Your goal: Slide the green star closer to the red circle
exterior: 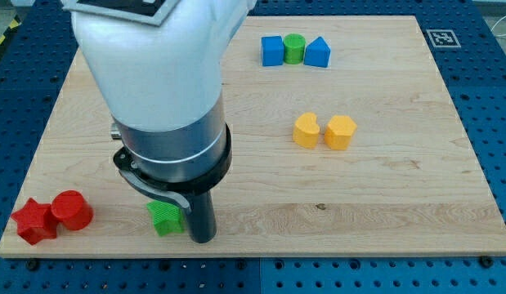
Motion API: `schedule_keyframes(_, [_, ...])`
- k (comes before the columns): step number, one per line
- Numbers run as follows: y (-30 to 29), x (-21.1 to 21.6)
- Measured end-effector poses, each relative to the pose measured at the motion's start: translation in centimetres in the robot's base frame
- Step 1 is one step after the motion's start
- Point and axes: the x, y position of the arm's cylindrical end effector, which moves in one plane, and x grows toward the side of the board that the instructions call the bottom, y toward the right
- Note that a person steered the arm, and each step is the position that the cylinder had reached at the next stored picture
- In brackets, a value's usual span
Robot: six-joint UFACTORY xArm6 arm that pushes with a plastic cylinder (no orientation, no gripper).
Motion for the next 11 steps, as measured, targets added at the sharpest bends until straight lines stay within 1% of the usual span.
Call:
schedule_keyframes(3, [-0.1,-0.7])
schedule_keyframes(6, [-3.2,-0.7])
schedule_keyframes(9, [-3.2,-3.5])
schedule_keyframes(11, [-5.9,-3.0])
